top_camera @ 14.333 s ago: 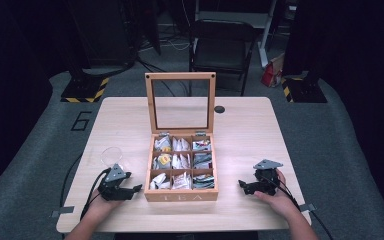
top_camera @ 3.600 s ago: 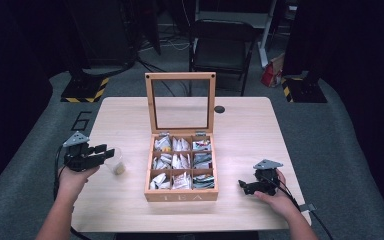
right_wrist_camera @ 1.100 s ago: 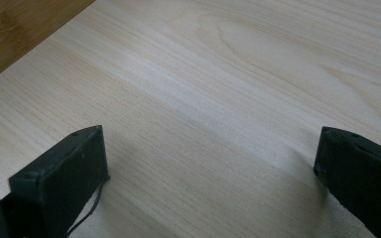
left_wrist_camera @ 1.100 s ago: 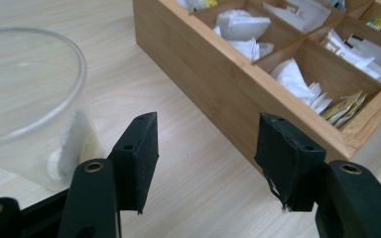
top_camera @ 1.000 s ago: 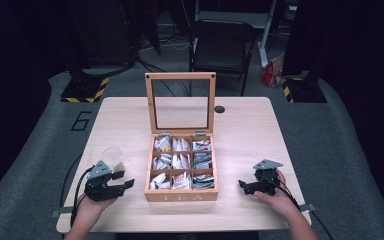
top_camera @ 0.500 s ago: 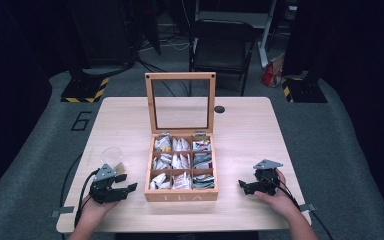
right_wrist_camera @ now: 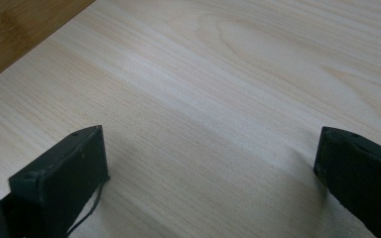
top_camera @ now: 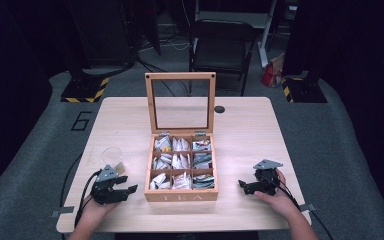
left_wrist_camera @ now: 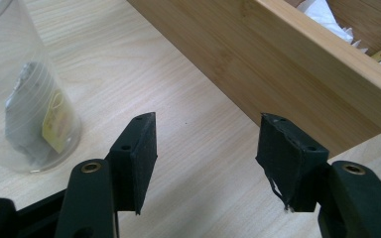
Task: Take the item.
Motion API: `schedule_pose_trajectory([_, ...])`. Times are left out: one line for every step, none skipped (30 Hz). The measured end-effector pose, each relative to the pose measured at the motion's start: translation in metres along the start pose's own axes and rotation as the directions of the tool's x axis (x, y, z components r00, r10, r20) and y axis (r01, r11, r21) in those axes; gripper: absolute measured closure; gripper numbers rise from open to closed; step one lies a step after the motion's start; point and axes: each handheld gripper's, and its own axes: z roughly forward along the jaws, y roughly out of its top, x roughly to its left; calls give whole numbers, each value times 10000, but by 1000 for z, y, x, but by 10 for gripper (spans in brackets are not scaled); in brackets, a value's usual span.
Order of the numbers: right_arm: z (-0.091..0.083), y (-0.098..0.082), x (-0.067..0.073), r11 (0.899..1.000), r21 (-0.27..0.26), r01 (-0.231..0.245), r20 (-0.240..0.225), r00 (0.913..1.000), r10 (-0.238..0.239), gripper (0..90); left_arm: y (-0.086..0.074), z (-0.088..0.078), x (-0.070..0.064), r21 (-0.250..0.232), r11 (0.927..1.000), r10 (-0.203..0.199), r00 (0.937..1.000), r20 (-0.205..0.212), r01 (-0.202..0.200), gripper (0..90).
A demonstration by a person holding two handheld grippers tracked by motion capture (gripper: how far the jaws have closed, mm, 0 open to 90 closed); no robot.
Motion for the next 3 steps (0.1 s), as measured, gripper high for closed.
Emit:
schedule_pose_trajectory([0,0,0,10000,2,2,-3,10000,-2,0,0,-1,-1,-56,10000,-68,10000,-1,68,403])
schedule_pose_trajectory([0,0,0,10000,4,3,-2,10000,-3,0,1,-2,-2,-112,9997,-196,9998,52,196,403])
schedule_pose_trajectory([0,0,0,10000,-1,2,-2,10000,-2,0,1,-3,-3,-262,9995,-149,9999,-3,149,401])
